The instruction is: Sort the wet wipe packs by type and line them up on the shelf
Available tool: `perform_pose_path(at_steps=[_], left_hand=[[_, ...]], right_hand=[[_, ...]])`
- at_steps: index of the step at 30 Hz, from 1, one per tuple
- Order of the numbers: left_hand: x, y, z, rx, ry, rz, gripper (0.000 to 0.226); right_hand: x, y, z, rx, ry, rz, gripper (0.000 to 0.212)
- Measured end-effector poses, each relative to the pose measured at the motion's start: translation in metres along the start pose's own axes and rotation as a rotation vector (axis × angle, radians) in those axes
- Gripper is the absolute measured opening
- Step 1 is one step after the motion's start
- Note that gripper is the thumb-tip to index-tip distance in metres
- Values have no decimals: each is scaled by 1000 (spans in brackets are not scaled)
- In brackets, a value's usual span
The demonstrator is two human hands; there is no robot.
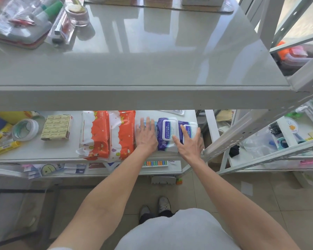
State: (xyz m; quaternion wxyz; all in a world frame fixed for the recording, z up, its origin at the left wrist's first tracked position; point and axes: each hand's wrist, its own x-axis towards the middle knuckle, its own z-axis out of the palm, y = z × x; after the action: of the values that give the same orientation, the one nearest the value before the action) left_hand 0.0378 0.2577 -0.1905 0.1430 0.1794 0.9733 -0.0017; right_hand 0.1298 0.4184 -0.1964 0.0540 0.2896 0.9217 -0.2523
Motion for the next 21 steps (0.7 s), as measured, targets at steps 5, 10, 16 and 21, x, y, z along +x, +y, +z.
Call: perform_pose_path(at_steps=[5,10,16,21], left_hand=[[18,-14,-6,-43,-56,107,62],[-10,-3,2,23,25,-22,62],[-8,-7,4,-199,32,-46,70],[-5,-17,7,-277,63,-5,71]], right_hand=[[1,0,-1,9,0,12,70],[-2,2,-4,15,19,-15,69],[-4,-3,0,35,14,-31,69],[-11,-20,9,25,-13,-83,66]])
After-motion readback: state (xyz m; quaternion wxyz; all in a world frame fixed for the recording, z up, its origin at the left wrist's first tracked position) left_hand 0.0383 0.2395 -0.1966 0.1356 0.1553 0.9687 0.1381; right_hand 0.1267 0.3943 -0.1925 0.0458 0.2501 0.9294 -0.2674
